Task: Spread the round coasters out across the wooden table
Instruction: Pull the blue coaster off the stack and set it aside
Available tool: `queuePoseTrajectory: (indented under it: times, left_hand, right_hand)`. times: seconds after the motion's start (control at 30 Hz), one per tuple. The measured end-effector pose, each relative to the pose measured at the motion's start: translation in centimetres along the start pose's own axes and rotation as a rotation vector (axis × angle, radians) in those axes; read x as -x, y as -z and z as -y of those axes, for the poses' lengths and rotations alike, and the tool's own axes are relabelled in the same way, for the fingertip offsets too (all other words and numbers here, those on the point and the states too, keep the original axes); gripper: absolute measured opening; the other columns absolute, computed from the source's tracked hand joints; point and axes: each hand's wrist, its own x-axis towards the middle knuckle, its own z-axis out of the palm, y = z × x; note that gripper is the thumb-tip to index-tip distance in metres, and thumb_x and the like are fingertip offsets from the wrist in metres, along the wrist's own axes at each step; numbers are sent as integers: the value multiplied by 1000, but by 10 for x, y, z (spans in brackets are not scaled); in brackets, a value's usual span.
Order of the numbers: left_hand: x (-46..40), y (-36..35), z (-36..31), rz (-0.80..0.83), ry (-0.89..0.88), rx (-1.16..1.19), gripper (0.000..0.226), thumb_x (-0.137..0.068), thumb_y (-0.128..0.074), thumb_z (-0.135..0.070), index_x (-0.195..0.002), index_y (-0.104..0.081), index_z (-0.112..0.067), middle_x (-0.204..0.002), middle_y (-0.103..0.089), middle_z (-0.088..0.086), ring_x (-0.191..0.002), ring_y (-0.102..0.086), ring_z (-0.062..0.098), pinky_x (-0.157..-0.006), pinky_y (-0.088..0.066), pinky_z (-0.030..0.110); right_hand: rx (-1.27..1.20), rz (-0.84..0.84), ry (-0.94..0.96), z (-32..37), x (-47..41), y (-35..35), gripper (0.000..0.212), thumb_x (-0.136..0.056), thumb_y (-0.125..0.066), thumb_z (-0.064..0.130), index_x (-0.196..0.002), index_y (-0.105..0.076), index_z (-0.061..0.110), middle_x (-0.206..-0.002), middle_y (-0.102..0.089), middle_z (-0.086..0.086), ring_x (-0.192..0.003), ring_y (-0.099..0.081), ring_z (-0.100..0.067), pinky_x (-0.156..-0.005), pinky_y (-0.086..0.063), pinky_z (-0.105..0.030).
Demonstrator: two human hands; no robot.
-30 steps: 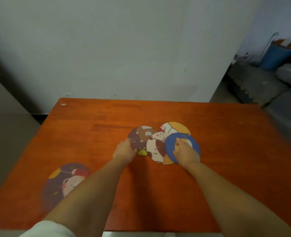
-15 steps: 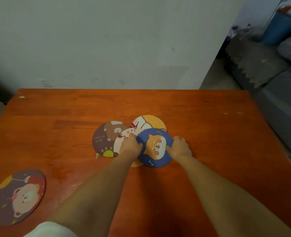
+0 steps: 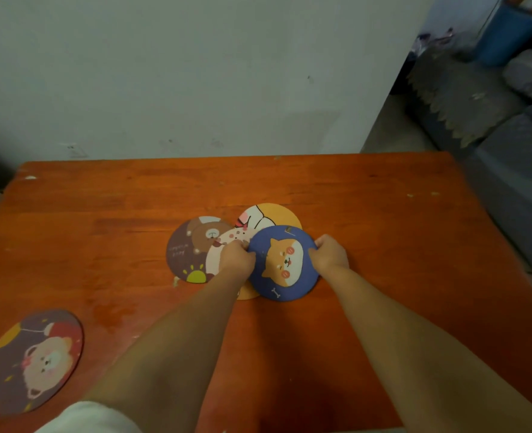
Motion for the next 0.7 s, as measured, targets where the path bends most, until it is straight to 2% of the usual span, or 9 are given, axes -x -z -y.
queuePoseTrajectory:
  times: [0.1,0.2,0.27,0.33,0.4,0.5,0.6,0.7]
  left_hand:
    - [12,0,-7,26,-36,59,43,-92,-53,-8,-59,-28,-19,-60,-31,4,-60,-33,24,-58,-31,35]
    - [33,-7,-19,59,-48,161,41,-94,-53,-7,-61,-30,-17,-62,-34,6,-74,-38,28,-69,-38,39]
    - [49,-17,-26,100,-56,221,36,-94,-54,-9,-64,-34,-15,-68,-40,13,-77,-42,29,-77,-47,45]
    - [66,-31,-32,168,-40,235,22,-95,-56,-14,-77,-43,-13,-78,-46,15,-78,-46,30,-85,-53,49]
    - [84,-49,-39,207,-34,242,17,-96,-56,-16,-84,-43,-13,-74,-45,10,-78,-47,31,-84,-53,47]
    - [106,-79,-49,211,-16,271,30,-96,-55,-13,-71,-38,-16,-76,-46,11,-80,-46,32,-86,-54,47]
    - [129,-107,-53,190,9,272,20,-96,-55,-13,-80,-43,-13,-90,-50,16,-82,-48,33,-84,-54,44]
    - [147,-133,-48,160,32,248,19,-95,-56,-14,-82,-44,-13,-83,-49,13,-82,-49,33,-86,-54,46]
  right_hand:
    - [-53,-50,39,-5,10,11,8,-95,-50,17,-88,-46,16,-84,-53,-2,-65,-46,-16,-49,-33,-26]
    - [-73,-130,50,-21,21,30,9,-95,-50,17,-88,-47,17,-70,-47,5,-59,-43,-11,-48,-34,-25]
    - [-77,-167,42,-39,28,44,8,-96,-51,17,-88,-47,17,-69,-45,7,-59,-43,-9,-48,-35,-25]
    - [-63,-182,21,-62,35,55,8,-96,-51,16,-88,-48,16,-70,-45,7,-58,-42,-8,-47,-34,-24]
    - [-34,-187,3,-87,41,65,9,-96,-51,16,-88,-48,16,-73,-48,4,-59,-43,-8,-47,-32,-23]
    - [-3,-182,-12,-123,47,78,8,-96,-51,16,-88,-47,17,-76,-48,3,-59,-43,-7,-49,-35,-23]
    - [12,-142,-3,-155,52,89,8,-95,-52,16,-89,-48,17,-73,-46,5,-65,-47,-12,-60,-43,-29]
    - [20,-95,39,-180,58,95,8,-95,-52,16,-89,-48,16,-76,-48,3,-67,-47,-14,-60,-42,-29]
